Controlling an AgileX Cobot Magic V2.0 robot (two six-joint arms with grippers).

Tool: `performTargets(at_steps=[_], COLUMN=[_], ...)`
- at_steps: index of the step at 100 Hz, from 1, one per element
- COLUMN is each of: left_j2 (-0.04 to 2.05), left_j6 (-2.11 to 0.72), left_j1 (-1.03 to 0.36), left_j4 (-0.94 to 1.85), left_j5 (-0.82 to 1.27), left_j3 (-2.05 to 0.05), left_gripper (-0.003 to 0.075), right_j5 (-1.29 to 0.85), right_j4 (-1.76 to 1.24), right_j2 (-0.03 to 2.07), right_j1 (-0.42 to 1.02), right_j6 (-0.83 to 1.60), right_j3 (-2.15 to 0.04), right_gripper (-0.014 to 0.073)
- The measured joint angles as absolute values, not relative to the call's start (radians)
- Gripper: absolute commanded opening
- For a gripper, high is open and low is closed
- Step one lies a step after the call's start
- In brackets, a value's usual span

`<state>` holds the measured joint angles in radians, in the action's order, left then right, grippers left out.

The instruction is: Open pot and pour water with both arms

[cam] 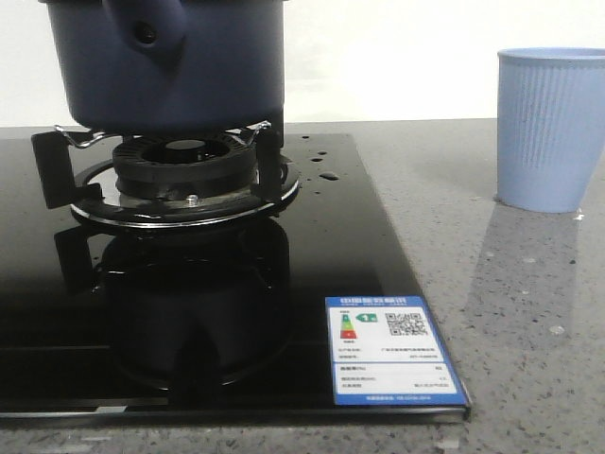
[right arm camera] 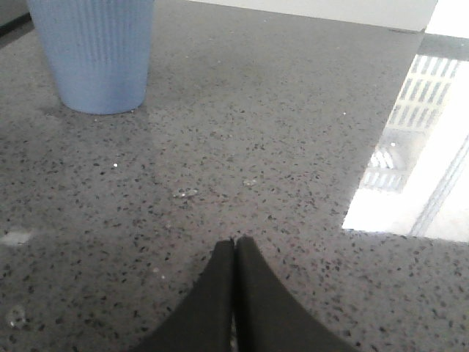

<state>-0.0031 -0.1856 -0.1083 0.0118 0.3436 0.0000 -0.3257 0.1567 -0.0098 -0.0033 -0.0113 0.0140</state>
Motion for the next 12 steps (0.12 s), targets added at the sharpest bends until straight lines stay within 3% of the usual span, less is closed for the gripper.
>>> performTargets(at_steps=[12], left_j2=[-0.003], left_j6=[-0.186], left_j1=[-0.108], left_j4=[0.012], left_j5=[0.344], left_j3=[0.0], left_gripper=[-0.0019], right_j5=[-0.326], right_j4=[0.157], right_j2=[-0.01], right_j1=[-0.003], right_j6=[-0.011], right_j3=[0.014], right_gripper=[-0.0066])
